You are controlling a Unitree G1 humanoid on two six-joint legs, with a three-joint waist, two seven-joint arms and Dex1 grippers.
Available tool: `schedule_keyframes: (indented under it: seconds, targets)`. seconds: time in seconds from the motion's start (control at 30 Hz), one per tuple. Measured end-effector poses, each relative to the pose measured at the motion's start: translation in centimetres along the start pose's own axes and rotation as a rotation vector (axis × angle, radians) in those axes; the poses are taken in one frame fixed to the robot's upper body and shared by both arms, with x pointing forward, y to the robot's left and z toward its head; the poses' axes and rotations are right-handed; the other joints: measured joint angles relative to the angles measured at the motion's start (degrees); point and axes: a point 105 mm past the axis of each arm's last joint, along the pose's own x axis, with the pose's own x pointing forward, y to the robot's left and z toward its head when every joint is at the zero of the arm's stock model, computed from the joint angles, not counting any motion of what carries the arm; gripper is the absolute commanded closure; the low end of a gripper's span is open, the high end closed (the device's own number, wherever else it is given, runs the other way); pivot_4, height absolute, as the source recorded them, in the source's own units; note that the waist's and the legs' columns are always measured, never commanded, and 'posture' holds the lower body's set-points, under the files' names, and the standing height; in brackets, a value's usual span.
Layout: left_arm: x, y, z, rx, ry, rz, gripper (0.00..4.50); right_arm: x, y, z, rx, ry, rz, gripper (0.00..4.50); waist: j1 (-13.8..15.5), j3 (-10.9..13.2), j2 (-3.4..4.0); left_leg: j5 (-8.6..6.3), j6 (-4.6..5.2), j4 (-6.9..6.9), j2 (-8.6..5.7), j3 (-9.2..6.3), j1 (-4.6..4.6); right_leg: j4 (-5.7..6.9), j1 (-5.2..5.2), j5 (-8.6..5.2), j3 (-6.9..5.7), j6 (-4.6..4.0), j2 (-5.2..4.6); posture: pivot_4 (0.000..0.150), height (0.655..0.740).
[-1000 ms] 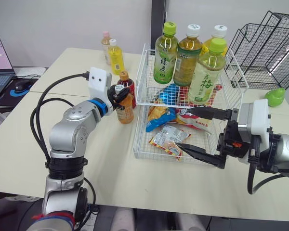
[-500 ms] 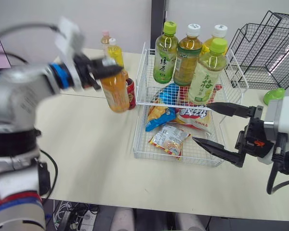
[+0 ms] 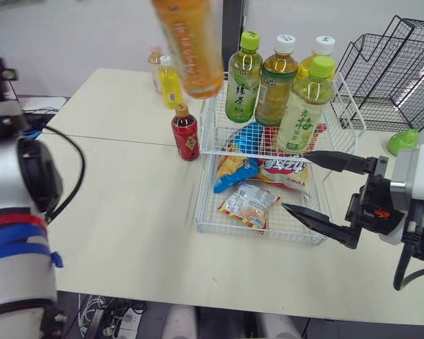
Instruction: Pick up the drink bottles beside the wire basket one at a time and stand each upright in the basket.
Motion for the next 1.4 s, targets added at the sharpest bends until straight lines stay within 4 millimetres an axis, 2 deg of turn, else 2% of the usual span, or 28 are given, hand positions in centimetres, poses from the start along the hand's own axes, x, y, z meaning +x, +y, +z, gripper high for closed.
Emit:
schedule_keyframes:
  seconds: [0.23,0.4,0.7,0.97,1.03,1.07,1.3,1.4]
  targets:
    - [6.2,0.1,-4.3,0.070,0.096,-0.112,3.13,-0.7,-1.2,-0.3,0.011,0.024,-0.078,0.00,-0.23,0.00,0.02,0.01,0.00,0.00,-0.01,-0.01,-0.40,0.10,-0.41,0.10,0.02,-0.21,0.03,0.150,0.7134]
    - [8.9,0.3,-7.4,0.038,0.114,-0.139,3.13,-1.4,-2.1,0.2,-0.004,0.019,-0.151,0.00,-0.42,0.01,0.03,0.01,0.00,0.04,-0.01,0.08,-0.65,0.20,-0.74,0.10,0.10,-0.21,0.05,0.150,0.7134]
    - [10.2,0.9,-8.6,0.042,0.102,-0.134,3.13,-2.1,-2.1,0.5,-0.007,0.038,-0.187,0.00,-0.37,0.01,0.07,0.01,0.00,0.09,-0.05,0.11,-0.64,0.23,-0.72,0.11,0.14,-0.18,0.05,0.150,0.7134]
    - [10.2,0.9,-9.0,0.012,0.095,-0.161,3.13,-2.4,-2.0,0.6,-0.002,0.043,-0.198,0.00,-0.38,0.01,0.07,0.01,0.00,0.07,-0.05,0.09,-0.64,0.23,-0.72,0.12,0.12,-0.18,0.06,0.150,0.7134]
    - [10.2,0.9,-9.0,0.013,0.098,-0.164,2.41,-2.4,-2.0,0.7,-0.005,0.043,-0.199,0.00,-0.39,0.01,0.07,0.01,0.00,0.08,-0.05,0.10,-0.63,0.23,-0.71,0.12,0.13,-0.19,0.06,0.150,0.7134]
    - [10.1,0.8,-9.0,0.012,0.096,-0.172,2.22,-2.4,-2.0,0.7,-0.005,0.044,-0.199,0.00,-0.39,0.01,0.07,0.01,0.00,0.08,-0.05,0.10,-0.63,0.23,-0.71,0.12,0.13,-0.18,0.06,0.150,0.7134]
    - [9.0,0.5,-8.0,0.033,0.072,-0.213,0.15,-2.4,-2.0,0.7,-0.003,0.043,-0.201,0.00,-0.48,0.01,0.08,0.01,0.00,0.08,-0.03,0.10,-0.61,0.24,-0.71,0.12,0.13,-0.19,0.07,0.150,0.7134]
    - [7.4,1.0,-7.1,0.070,0.064,-0.178,0.04,-2.4,-2.1,0.7,-0.004,0.042,-0.207,0.00,-0.58,0.01,0.09,0.01,0.00,0.07,-0.01,0.11,-0.59,0.25,-0.71,0.12,0.14,-0.19,0.09,0.150,0.7134]
